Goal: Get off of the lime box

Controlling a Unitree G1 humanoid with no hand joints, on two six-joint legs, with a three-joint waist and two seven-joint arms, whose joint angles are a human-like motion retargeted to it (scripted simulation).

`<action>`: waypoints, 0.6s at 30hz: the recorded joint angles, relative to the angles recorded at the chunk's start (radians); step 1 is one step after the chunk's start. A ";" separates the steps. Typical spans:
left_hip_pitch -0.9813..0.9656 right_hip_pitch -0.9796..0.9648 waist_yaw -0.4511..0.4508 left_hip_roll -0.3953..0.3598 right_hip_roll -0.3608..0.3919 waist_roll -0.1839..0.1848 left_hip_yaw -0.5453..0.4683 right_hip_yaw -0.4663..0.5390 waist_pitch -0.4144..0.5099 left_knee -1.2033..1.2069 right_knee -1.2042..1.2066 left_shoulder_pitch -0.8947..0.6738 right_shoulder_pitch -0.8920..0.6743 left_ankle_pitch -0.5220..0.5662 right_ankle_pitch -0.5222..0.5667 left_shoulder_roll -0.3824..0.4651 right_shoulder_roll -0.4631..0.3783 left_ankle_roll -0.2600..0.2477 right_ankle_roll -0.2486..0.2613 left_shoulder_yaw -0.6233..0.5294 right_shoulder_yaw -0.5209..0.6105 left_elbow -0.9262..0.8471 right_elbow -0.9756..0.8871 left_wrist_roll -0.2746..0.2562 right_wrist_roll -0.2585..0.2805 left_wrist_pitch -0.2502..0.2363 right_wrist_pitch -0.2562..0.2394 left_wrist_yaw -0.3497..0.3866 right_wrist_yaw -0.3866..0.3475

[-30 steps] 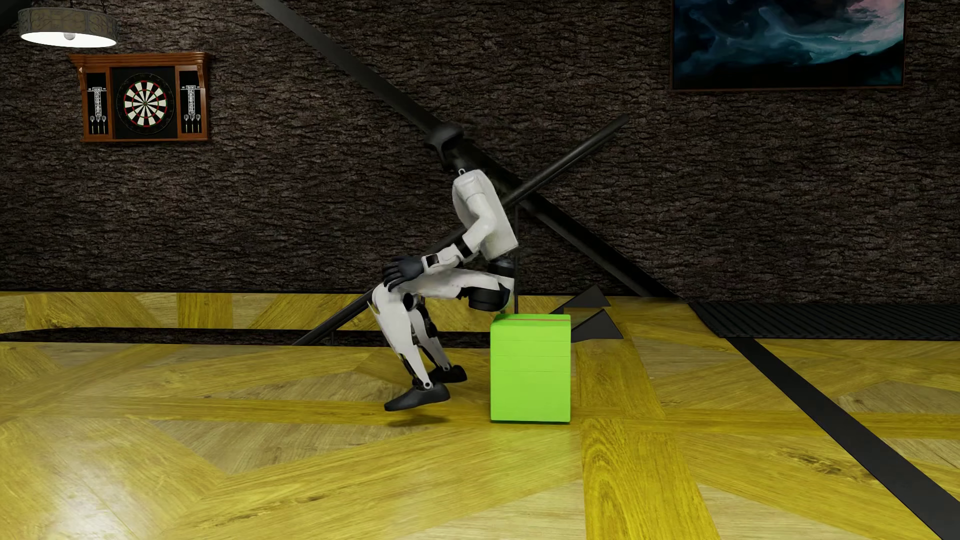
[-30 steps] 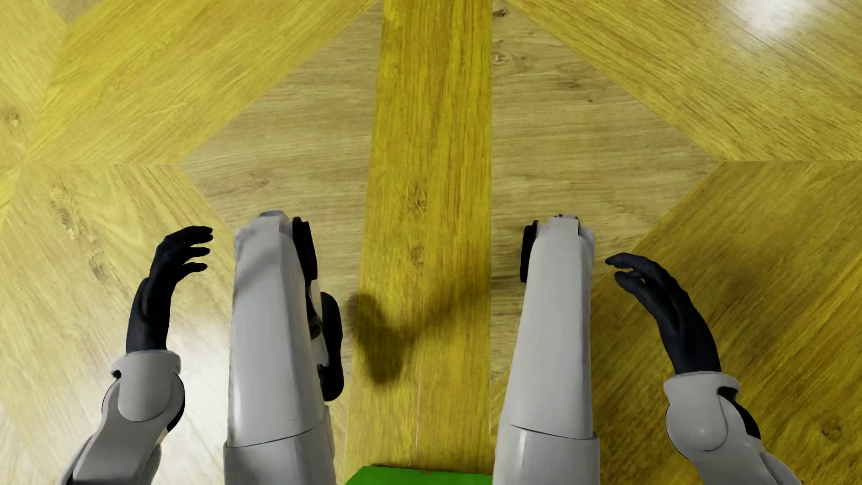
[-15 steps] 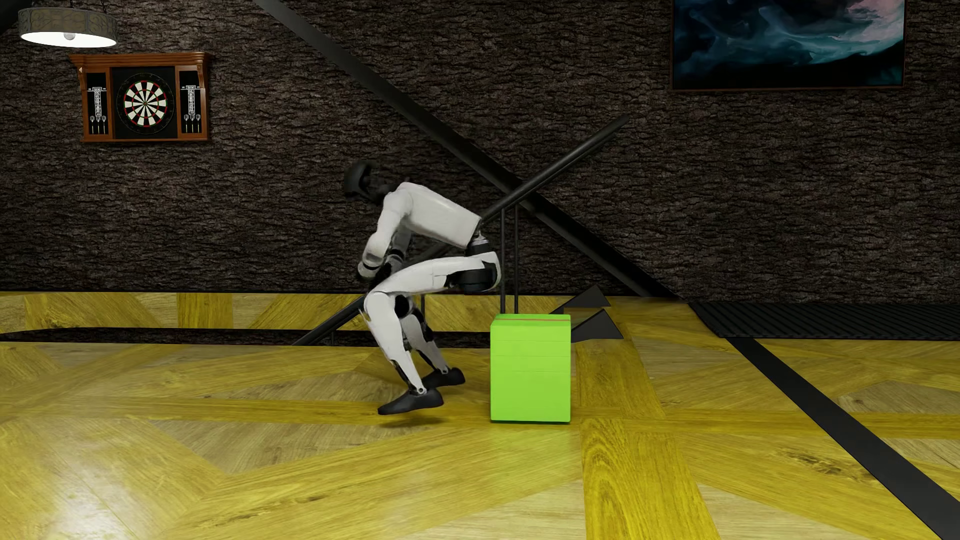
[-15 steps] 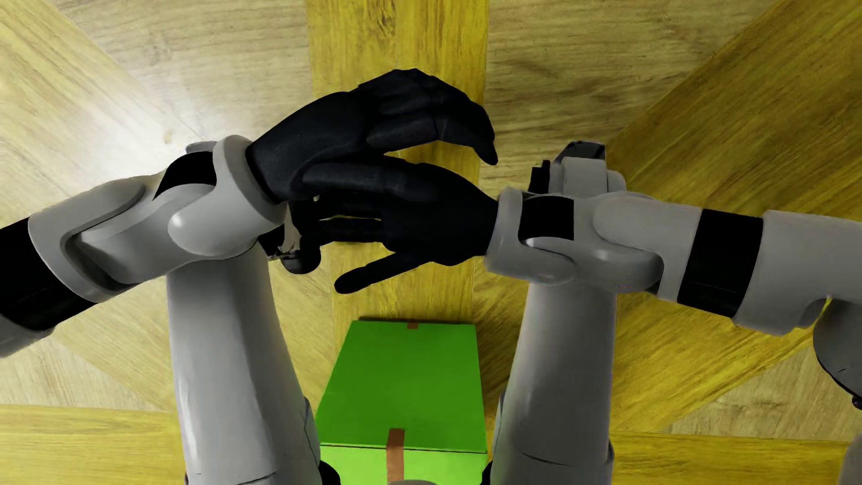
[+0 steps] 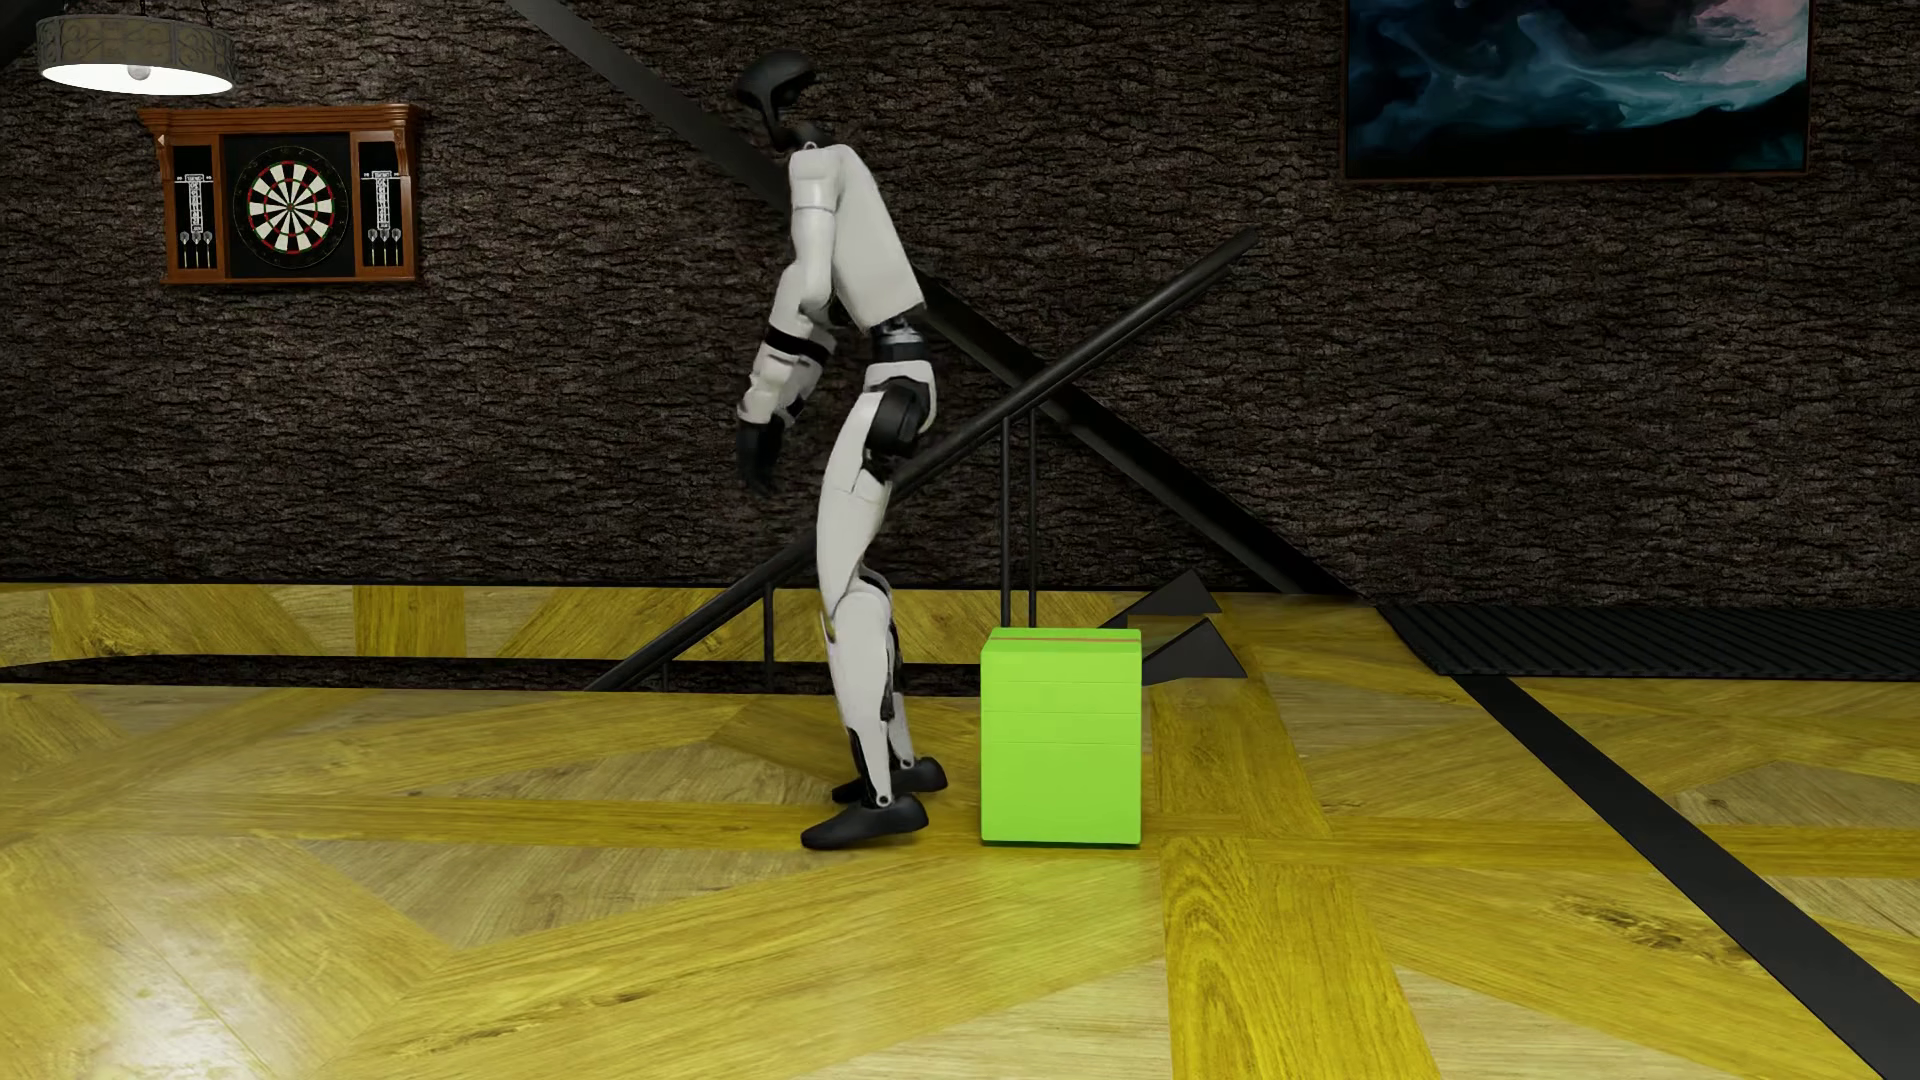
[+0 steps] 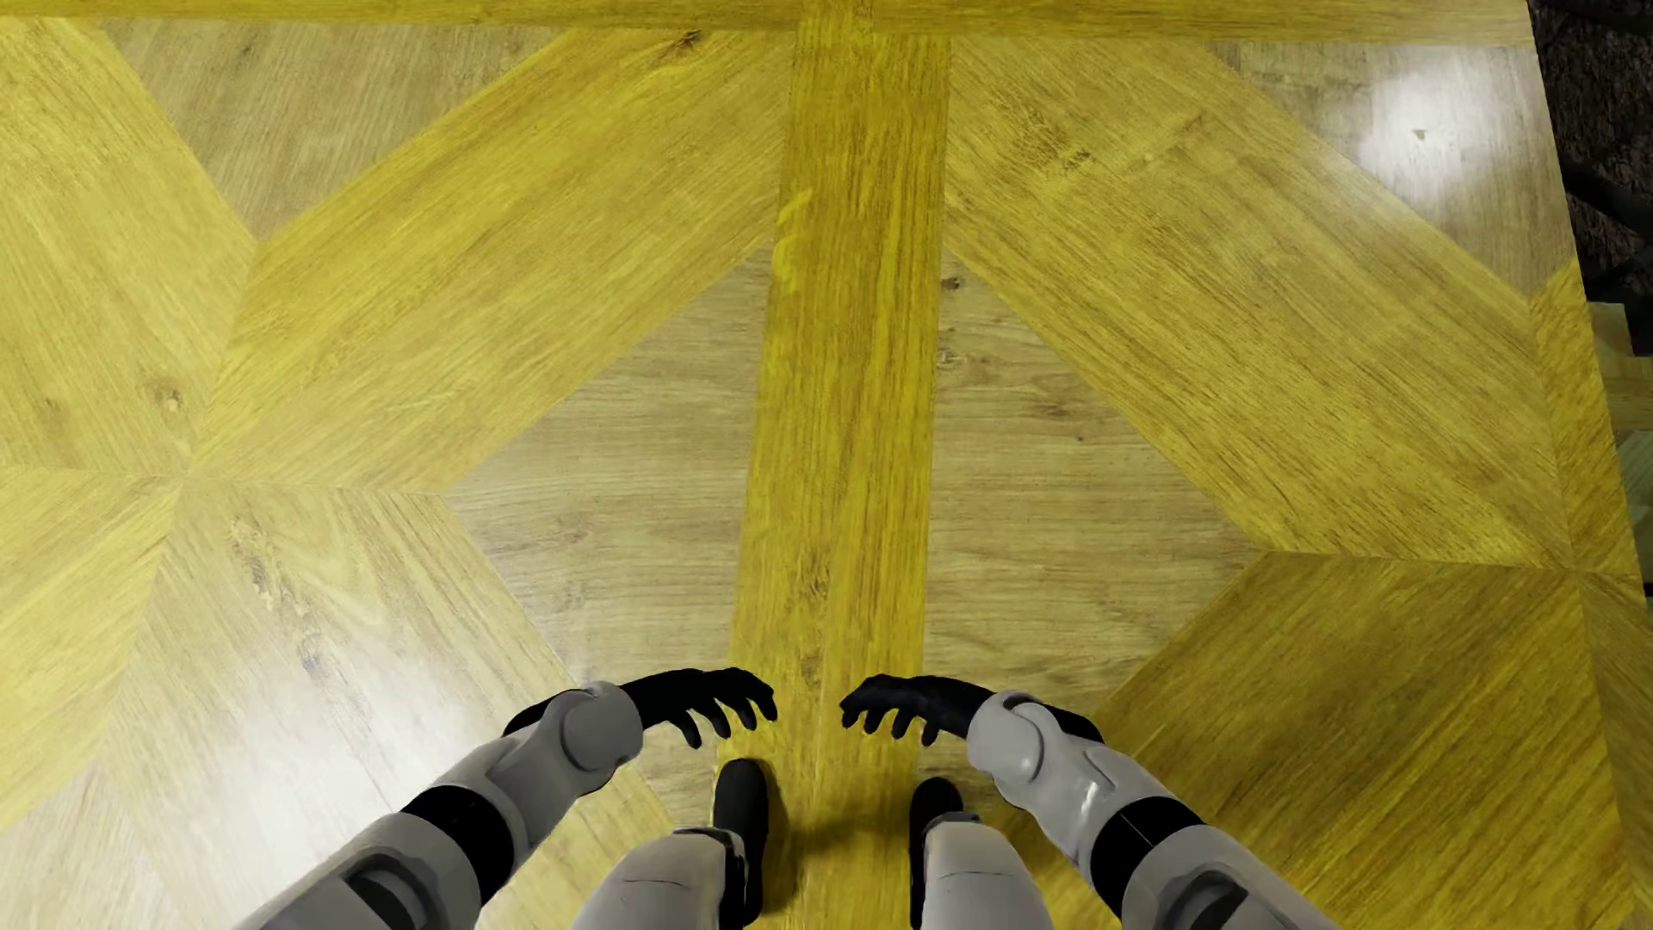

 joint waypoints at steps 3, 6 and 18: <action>0.209 0.189 -0.003 -0.008 0.025 0.003 0.027 -0.036 -0.161 -0.202 -0.172 0.192 0.176 0.032 0.016 0.043 -0.072 0.008 -0.018 0.126 -0.118 -0.009 -0.108 -0.105 0.037 0.016 -0.013 0.052 0.006; 0.356 0.350 -0.013 -0.008 0.028 0.006 0.058 -0.083 -0.248 -0.262 -0.273 0.319 0.311 0.004 0.012 0.060 -0.099 -0.010 -0.013 0.228 -0.262 0.037 -0.079 -0.127 0.069 -0.004 -0.022 0.097 -0.035; 0.494 0.479 -0.029 -0.010 0.013 0.027 0.089 -0.121 -0.345 -0.307 -0.302 0.439 0.468 -0.037 -0.035 0.021 -0.106 -0.033 0.003 0.311 -0.377 0.204 0.209 -0.110 0.045 0.019 0.033 0.067 -0.025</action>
